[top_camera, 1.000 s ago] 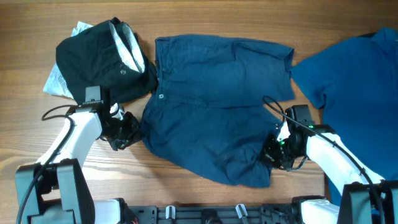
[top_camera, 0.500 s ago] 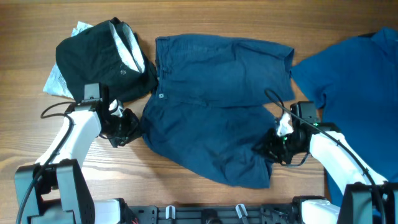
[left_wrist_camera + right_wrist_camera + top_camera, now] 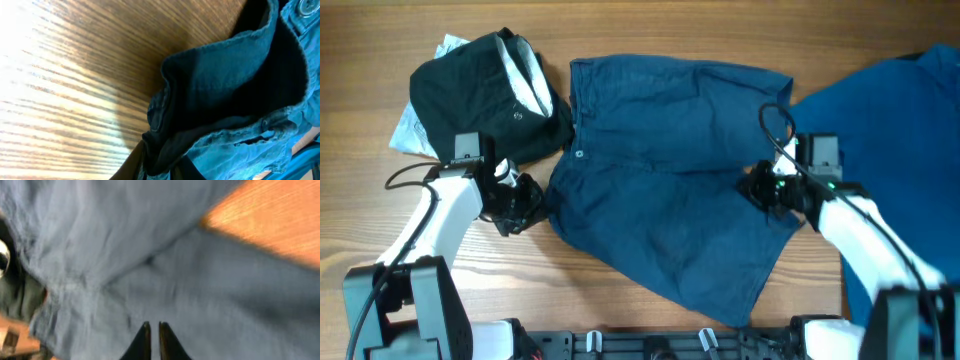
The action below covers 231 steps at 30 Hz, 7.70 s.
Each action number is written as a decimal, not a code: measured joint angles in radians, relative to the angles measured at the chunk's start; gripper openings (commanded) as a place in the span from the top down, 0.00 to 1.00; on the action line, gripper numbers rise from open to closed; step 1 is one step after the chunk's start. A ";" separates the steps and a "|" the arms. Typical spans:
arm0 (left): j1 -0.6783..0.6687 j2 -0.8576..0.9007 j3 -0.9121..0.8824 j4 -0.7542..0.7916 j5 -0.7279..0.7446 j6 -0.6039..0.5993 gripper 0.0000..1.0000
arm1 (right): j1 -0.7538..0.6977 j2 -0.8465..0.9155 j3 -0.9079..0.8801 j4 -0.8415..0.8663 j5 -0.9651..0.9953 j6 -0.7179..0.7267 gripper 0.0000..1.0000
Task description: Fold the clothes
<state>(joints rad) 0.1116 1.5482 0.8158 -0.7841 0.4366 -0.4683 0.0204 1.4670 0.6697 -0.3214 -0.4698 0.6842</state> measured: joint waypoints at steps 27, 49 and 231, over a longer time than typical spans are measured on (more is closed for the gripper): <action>0.000 -0.003 0.001 0.015 0.020 0.000 0.87 | -0.086 0.632 0.851 -0.481 -0.021 -0.161 0.75; 0.000 -0.569 0.003 -0.077 -0.023 0.075 0.92 | -0.185 0.002 0.430 -0.928 0.070 -0.384 0.44; 0.000 0.010 -0.010 -0.090 -0.176 -0.052 0.96 | 0.014 0.024 0.122 -0.521 -0.040 -0.403 0.47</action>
<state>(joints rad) 0.1116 1.5585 0.8059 -0.8745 0.2604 -0.5205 0.0341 1.4910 0.7921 -0.8425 -0.5098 0.2813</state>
